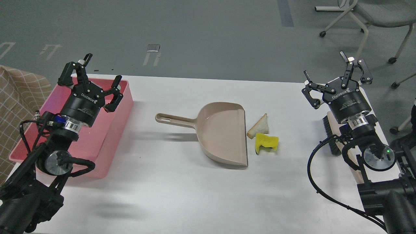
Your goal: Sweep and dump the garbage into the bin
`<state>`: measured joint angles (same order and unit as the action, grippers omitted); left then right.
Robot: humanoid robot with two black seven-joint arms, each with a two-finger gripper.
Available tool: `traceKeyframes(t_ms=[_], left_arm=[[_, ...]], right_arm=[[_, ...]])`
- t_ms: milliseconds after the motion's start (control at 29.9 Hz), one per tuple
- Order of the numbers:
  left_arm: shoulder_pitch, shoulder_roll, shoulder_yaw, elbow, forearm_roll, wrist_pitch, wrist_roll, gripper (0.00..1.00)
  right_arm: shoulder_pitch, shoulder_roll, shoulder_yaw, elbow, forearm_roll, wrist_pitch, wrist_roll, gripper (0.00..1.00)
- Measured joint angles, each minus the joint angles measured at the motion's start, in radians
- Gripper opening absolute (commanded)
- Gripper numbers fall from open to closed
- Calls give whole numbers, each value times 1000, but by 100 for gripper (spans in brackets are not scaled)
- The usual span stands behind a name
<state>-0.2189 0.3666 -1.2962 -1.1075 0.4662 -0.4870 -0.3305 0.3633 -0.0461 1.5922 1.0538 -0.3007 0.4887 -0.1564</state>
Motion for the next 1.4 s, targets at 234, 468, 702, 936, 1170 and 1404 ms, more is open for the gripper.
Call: traceKeyframes(t_ms=[234,468,702,936,1170,1404], left_arm=[[0,0,0,0,0,0,0,98],[0,0,0,0,1,0,0,98],[0,0,-1,0,1,-1,0,98],[-1,1,-2,0,1,-1,-1,98],[-1,1,-2,-1,0,-2,-1,98],[-3,0,-2,-2,0,-2,-1,98]], right_arm=[[-1,0,0,0,0,0,0,100],[-1,0,0,0,0,0,0,100],[-1,0,1,0,0,0,0,100],[-1,1,1,0,0,0,0,100],[-1,1,1,0,0,0,0,100],[0,1,1,1,0,0,0,100]])
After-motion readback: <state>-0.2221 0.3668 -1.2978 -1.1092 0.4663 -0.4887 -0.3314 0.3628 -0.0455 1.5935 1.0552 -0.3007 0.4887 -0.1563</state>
